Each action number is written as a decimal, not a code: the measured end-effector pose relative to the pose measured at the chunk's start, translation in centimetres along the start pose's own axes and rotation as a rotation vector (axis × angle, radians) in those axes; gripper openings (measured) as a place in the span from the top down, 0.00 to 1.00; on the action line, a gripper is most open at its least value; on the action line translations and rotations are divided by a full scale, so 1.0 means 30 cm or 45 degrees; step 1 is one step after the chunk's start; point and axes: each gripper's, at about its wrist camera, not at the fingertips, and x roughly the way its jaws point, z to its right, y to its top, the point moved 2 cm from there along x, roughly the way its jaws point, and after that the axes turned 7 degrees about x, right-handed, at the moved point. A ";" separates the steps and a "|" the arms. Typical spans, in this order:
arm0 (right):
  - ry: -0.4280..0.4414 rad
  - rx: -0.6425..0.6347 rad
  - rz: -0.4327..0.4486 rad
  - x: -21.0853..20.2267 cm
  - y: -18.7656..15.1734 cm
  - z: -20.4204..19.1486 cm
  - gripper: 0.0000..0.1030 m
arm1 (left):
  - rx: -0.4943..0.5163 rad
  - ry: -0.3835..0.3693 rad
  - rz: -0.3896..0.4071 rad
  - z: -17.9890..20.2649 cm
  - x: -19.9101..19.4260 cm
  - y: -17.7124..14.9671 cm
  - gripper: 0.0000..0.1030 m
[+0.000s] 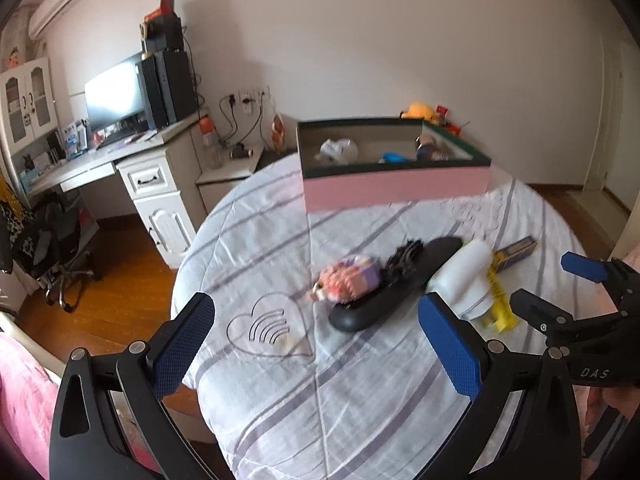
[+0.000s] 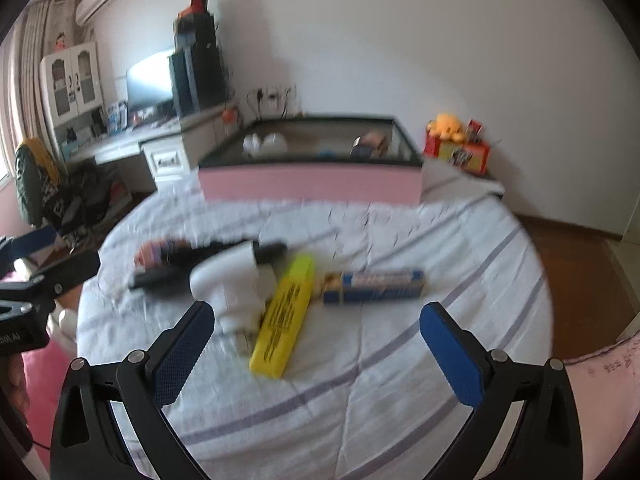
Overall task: Organize rigid objects
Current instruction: 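Grasp the pink block figure with the left tool while the right tool grasps the small blue box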
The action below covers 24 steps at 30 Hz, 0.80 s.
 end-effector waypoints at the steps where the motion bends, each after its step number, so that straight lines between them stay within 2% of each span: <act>1: 0.001 -0.003 -0.010 0.008 -0.006 -0.001 0.01 | 0.001 -0.002 -0.015 -0.002 0.010 -0.006 0.00; 9: -0.115 0.070 0.003 0.015 0.032 0.107 0.00 | -0.001 -0.038 -0.045 0.000 0.056 -0.007 0.00; 18: -0.107 0.121 -0.037 0.045 0.038 0.172 0.00 | -0.040 -0.072 -0.081 -0.016 0.157 0.038 0.00; 24: -0.102 0.144 -0.050 0.071 0.054 0.201 0.00 | -0.052 -0.120 -0.156 -0.023 0.248 0.036 0.00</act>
